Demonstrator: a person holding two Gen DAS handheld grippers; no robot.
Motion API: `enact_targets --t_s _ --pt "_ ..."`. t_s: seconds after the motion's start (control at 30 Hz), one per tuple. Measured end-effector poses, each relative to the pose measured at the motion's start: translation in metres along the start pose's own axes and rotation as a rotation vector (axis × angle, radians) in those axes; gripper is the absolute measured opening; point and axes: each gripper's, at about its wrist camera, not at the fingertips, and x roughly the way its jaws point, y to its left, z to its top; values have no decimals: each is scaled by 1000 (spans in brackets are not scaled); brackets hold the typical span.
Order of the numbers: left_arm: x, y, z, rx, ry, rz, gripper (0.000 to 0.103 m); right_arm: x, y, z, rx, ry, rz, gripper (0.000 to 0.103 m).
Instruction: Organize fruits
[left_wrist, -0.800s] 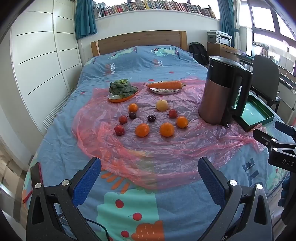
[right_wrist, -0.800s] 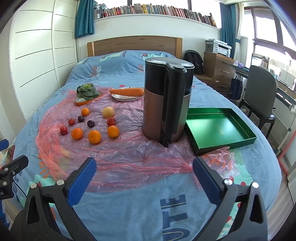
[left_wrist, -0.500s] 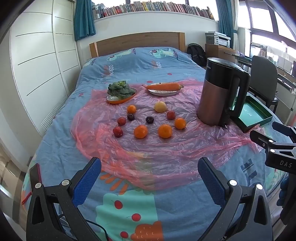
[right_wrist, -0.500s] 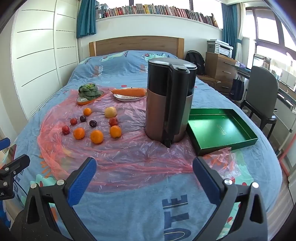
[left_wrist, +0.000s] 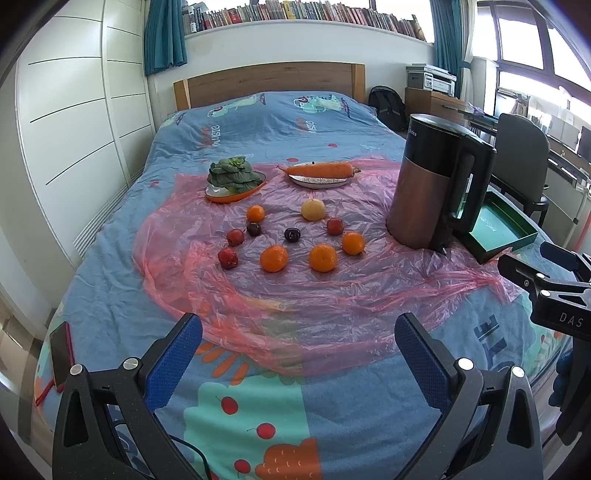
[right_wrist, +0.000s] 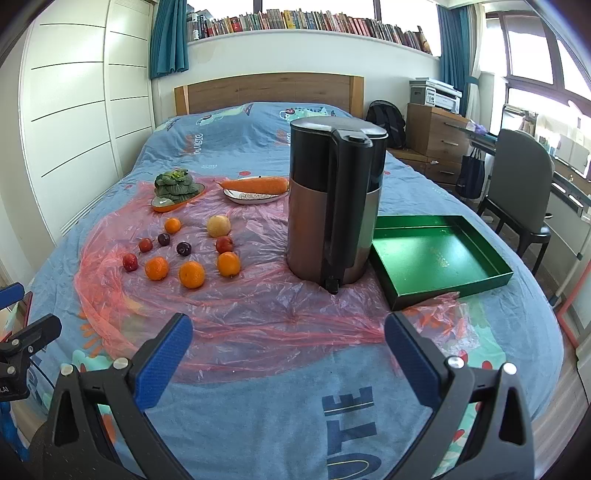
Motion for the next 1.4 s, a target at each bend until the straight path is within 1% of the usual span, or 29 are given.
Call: enact_targets --t_s 0.1,0.27,0.4,0.63,0.87,1.0,1.2,1.27,1.4 --pt "1 0 -1 3 9 9 102 0 2 1 -2 -4 5 103" --pt "3 3 -2 -11 31 4 102 0 4 2 -3 -7 8 103" --pt "4 5 -2 -14 40 8 102 0 3 1 10 -8 31 103" --pt "9 9 -2 -21 65 11 102 1 7 1 4 -9 29 103" --pt "18 10 -5 -14 80 19 102 9 14 -5 4 3 43 103" --pt "24 9 -5 -18 87 -4 102 11 14 -7 9 11 39 103" --pt "31 8 -2 -24 98 -32 102 11 15 -5 12 -2 23 103" --pt "35 8 -2 -24 108 -49 102 12 18 -4 3 -4 17 103" --pt "41 9 -2 -18 116 -56 102 19 26 -2 -6 -2 24 103"
